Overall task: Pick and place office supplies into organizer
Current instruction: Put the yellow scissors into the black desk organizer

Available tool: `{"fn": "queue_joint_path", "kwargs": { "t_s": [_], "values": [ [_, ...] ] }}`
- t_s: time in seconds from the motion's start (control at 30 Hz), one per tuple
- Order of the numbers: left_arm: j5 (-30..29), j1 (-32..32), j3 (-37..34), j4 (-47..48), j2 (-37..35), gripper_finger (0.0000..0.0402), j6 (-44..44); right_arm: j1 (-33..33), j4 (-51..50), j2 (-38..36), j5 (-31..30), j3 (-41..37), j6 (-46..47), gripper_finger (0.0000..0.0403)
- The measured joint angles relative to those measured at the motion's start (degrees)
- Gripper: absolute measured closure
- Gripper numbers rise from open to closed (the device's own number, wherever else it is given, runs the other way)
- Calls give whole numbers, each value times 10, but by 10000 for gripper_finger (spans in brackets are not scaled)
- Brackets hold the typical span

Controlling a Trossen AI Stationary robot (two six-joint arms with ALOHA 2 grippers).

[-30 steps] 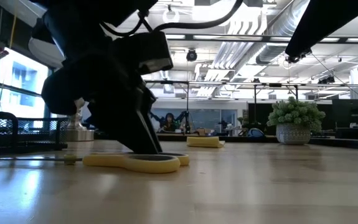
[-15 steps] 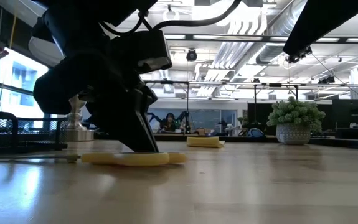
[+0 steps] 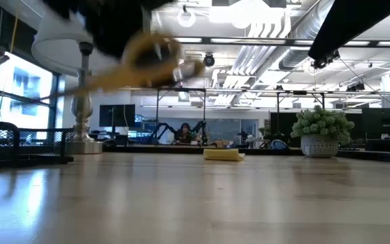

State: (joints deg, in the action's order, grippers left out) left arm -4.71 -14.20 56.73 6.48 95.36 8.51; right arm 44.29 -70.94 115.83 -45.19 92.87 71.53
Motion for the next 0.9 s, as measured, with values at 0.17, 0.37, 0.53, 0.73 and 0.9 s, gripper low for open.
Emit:
{"fn": "queue_joint_path", "kwargs": {
  "t_s": [0.17,0.37,0.53,0.73,0.9],
  "values": [
    [6,0,-5,6,-99,400,-7,5,7,0,-5,0,1,308],
    [19,-3,-62,-8,-266,400,-7,18,17,0,-43,0,5,308],
    [-5,-28,-129,-16,-411,401,21,23,34,0,-118,0,5,308],
    [-112,-99,-189,-22,-543,401,31,-3,66,0,-180,0,-2,308],
    [-202,-161,-228,-32,-616,401,16,-51,184,0,-189,0,-125,308]
  ]
}}
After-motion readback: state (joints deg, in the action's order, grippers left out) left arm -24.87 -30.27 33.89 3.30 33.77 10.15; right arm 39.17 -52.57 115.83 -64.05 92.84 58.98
